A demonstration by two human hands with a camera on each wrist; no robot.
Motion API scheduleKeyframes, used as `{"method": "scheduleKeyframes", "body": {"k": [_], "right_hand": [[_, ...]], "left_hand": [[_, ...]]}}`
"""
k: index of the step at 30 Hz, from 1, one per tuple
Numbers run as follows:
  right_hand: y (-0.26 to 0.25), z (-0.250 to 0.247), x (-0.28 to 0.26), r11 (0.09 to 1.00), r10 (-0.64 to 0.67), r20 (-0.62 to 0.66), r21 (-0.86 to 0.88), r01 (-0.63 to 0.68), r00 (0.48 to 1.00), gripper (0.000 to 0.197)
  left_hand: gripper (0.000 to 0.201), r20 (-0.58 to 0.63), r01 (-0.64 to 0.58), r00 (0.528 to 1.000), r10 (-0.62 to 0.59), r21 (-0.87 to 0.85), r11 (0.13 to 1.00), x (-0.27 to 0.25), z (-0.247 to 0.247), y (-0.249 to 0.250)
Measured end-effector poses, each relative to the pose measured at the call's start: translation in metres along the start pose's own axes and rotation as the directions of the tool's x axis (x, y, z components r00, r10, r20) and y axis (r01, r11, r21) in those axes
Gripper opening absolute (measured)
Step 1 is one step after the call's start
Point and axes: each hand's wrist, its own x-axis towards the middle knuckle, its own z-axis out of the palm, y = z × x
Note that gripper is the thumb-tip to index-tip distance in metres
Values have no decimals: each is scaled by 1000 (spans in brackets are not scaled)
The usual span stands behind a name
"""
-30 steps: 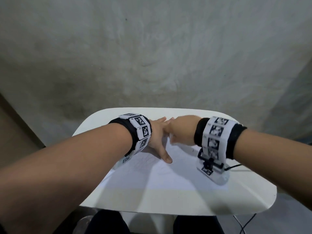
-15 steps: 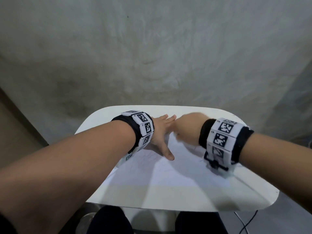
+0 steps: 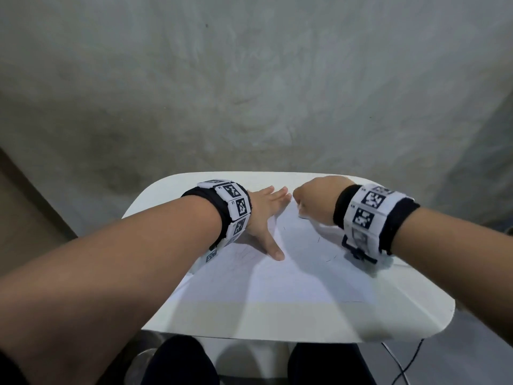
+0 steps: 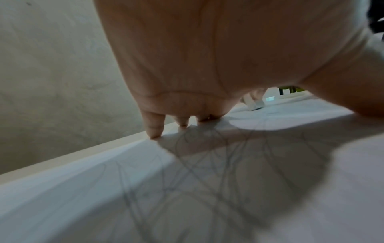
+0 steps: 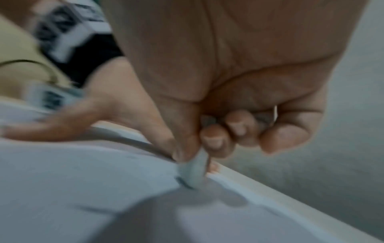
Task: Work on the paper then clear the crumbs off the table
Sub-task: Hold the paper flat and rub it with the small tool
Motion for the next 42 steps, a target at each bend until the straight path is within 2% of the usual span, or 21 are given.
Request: {"method": "scheduleKeyframes", "body": {"k": [2,3,4,8,11,13,15,18,20,21,24,25,27,29,30,33,35,37,39,41,42], "right_hand": [[-23,-1,-13,995,-102,48,25,101,994,38],[-31,1,-19,982,-179,62,79,174,982,38],[-31,4,-19,978,-196,53,84,191,979,35],[9,3,1,998,12,-9,69,-12,1000,12],[8,6,1,996,9,-11,86,-9,1000,10],[10,8,0,994,25,-8,107,-24,1000,13],[0,7,-4,996,50,2,72,-50,999,14],[-36,6,-22,988,-84,150,138,63,985,36],[-46,8,-33,978,-185,132,119,169,974,34],[-39,8,-31,981,-181,84,81,174,980,30],[-10,4,-20,1000,26,-16,-7,-26,1000,23],[-12,4,-22,999,24,-16,-29,-24,1000,24],[-31,7,-27,993,-117,72,21,116,991,33],[-46,8,-38,970,-235,88,86,228,968,27],[-38,7,-35,973,-225,63,68,220,972,19],[-15,2,-25,1000,0,-16,-27,0,1000,26],[-31,6,-33,997,-62,51,-46,65,997,33],[-47,16,-43,977,-206,94,73,199,974,34],[-34,18,-34,981,-159,70,123,149,985,28],[-21,14,-28,997,-37,-12,64,37,999,23],[-24,16,-31,998,-49,-32,25,50,998,24]], "left_hand": [[137,-5,-1,1000,1,7,1000,-2,-1,2],[136,-4,-2,1000,2,13,1000,-2,-1,3],[137,-4,-3,1000,3,15,1000,-2,-1,3],[135,-8,-5,1000,5,19,1000,-5,0,1],[127,-13,-52,999,53,85,995,-18,-3,8],[130,12,-73,997,72,131,989,-25,1,8],[135,38,-64,997,60,97,993,-28,7,6],[137,13,-61,998,61,7,998,-28,11,5],[136,1,-63,998,63,13,998,-28,11,7],[135,5,-65,998,65,21,998,-29,10,8],[135,32,-50,998,49,50,997,-28,10,6],[135,30,-49,998,47,41,998,-29,11,5],[135,13,-61,998,60,17,998,-30,11,5],[135,1,-65,998,65,11,998,-29,12,6],[135,3,-66,998,66,9,998,-28,12,5],[135,10,-57,998,57,25,998,-27,12,2],[136,7,-62,998,61,19,998,-27,13,2],[135,1,-58,998,58,27,998,-27,14,4],[135,-7,-66,998,66,26,997,-27,15,3],[136,-17,-61,998,62,33,998,-26,16,1],[136,-21,-60,998,61,30,998,-26,17,1]]}}
